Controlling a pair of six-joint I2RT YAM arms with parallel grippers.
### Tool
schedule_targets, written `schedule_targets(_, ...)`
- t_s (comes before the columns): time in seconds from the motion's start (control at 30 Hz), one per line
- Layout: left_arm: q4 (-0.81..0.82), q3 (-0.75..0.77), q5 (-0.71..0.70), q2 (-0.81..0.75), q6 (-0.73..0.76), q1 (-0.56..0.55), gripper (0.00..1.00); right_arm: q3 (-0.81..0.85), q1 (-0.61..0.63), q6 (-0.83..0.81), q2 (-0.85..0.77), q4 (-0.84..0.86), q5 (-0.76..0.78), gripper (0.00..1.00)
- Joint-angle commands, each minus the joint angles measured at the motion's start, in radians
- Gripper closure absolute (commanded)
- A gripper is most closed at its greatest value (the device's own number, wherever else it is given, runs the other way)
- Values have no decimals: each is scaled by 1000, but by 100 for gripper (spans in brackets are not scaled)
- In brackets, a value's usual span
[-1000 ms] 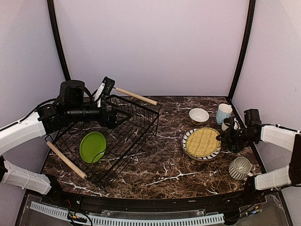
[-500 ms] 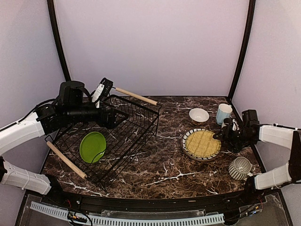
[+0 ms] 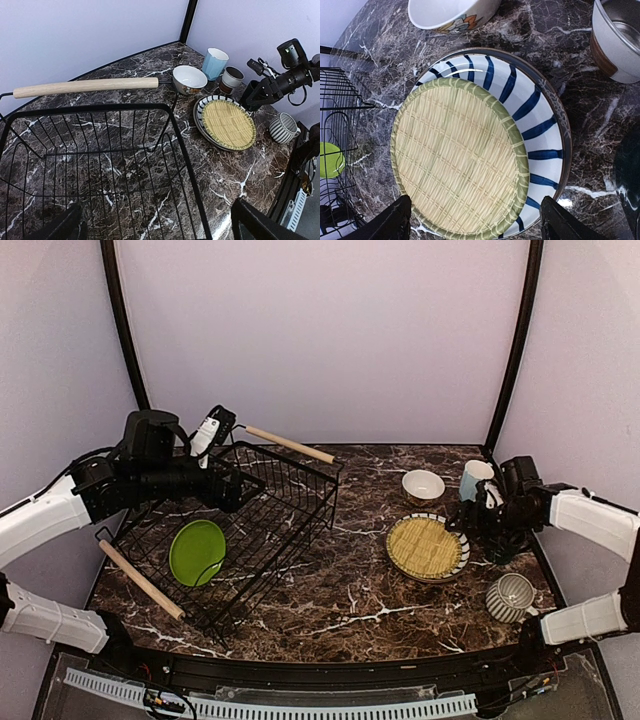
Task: Unload the mixed dishes from the dish rack
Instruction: Place the plate with another plate, then grab the plate from the dish rack.
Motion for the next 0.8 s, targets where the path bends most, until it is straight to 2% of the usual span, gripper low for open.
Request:
schedule_targets(0.0,-65,26,-50,-30,27,-6,1,44,26,-20,-28,-83,86,13)
schedule_targets(0.27,-267,73,-216,-18,85,-4,1,92,34,-41,-83,-71,21,4)
schedule_targets(0.5,-476,94,-394,-7,147,14,1,101,34,-45,-110,-46,-11,2)
schedule_targets(0.6,-526,80,-422,21,159,59,1,94,34,-39,-111,-31,-32,1)
schedule_targets(0.77,-570,50,-380,67,156,155,1,83,34,-37,-125,-30,-40,1)
